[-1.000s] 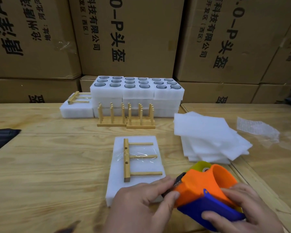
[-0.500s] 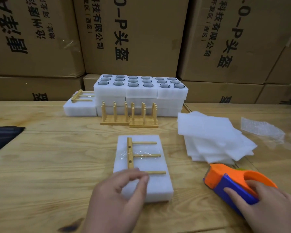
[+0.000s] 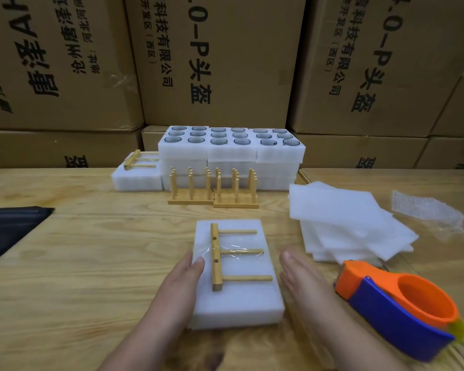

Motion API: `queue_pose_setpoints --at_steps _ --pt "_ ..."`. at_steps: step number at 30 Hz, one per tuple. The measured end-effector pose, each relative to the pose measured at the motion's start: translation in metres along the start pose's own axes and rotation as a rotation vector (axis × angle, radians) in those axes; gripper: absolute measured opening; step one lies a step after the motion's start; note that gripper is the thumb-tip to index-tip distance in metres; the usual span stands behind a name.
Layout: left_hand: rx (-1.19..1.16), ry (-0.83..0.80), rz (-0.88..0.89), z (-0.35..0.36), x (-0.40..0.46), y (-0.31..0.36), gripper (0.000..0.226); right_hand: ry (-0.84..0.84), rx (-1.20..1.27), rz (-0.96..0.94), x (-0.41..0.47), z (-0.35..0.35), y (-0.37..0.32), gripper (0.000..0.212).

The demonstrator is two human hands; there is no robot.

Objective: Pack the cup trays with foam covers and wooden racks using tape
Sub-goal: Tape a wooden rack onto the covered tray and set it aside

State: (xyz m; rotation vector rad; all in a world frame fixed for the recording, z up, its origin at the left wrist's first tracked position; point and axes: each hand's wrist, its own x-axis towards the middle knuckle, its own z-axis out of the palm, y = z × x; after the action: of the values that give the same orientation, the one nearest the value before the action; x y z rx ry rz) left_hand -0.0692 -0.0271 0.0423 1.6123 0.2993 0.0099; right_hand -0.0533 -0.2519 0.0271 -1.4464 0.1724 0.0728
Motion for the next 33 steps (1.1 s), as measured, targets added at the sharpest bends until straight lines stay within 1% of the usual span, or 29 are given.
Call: queue_pose_setpoints --at_steps 2,3,4,6,8,9,11,12,14,17,20,22,24,27,30,31,33 --pt "-0.013 0.001 -0.009 0.000 0.001 -0.002 0.052 -0.112 0.093 0.033 0.009 0.011 0.006 0.043" --pt "-0.023 0.000 -0.014 -0.002 0.002 -0.002 0.053 -0.136 0.067 0.034 0.009 0.015 0.007 0.046" --pt "-0.040 -0.003 -0.022 -0.003 0.004 -0.003 0.055 -0.121 0.017 0.037 0.009 0.018 0.007 0.046" --pt "-0.086 -0.014 -0.040 -0.008 0.008 -0.006 0.061 -0.077 -0.064 0.048 0.010 0.018 0.007 0.039" --pt "-0.131 -0.036 -0.053 -0.010 0.011 -0.008 0.077 -0.048 -0.088 0.071 0.012 0.018 0.004 0.040" --pt "-0.157 -0.041 -0.049 -0.011 0.011 -0.009 0.087 0.007 -0.098 0.062 0.012 0.017 0.003 0.039" --pt "-0.207 -0.037 -0.038 -0.012 0.013 -0.008 0.098 0.160 -0.141 -0.037 0.014 0.014 0.001 0.039" --pt "-0.226 -0.044 -0.034 -0.011 0.014 -0.008 0.100 0.185 -0.158 -0.103 0.012 0.013 0.000 0.046" --pt "-0.255 -0.073 -0.036 -0.009 0.014 -0.006 0.098 0.143 -0.164 -0.159 0.012 0.013 0.001 0.055" --pt "-0.268 -0.095 -0.022 -0.003 0.012 -0.005 0.093 0.030 -0.137 -0.104 0.011 0.020 0.006 0.057" --pt "-0.240 -0.043 0.035 -0.001 0.010 -0.005 0.067 -0.010 -0.068 -0.074 0.011 0.022 0.010 0.055" --pt "-0.228 -0.034 0.012 -0.003 0.011 -0.008 0.059 -0.028 0.008 -0.036 0.010 0.021 0.010 0.053" --pt "-0.235 -0.043 -0.032 -0.003 0.010 -0.010 0.058 -0.042 0.035 -0.017 0.009 0.021 0.014 0.051" --pt "-0.238 -0.047 -0.026 -0.001 0.006 -0.010 0.053 -0.037 0.062 -0.034 0.008 0.029 0.021 0.043" --pt "-0.252 -0.031 -0.035 -0.012 0.003 -0.012 0.053 -0.107 0.085 -0.013 0.006 0.042 0.026 0.043" --pt "-0.255 -0.014 -0.041 -0.020 0.002 -0.013 0.054 -0.130 0.096 -0.006 0.004 0.050 0.027 0.043" --pt "-0.256 0.044 -0.054 -0.040 0.000 -0.014 0.064 -0.175 0.091 0.002 0.001 0.069 0.026 0.040"
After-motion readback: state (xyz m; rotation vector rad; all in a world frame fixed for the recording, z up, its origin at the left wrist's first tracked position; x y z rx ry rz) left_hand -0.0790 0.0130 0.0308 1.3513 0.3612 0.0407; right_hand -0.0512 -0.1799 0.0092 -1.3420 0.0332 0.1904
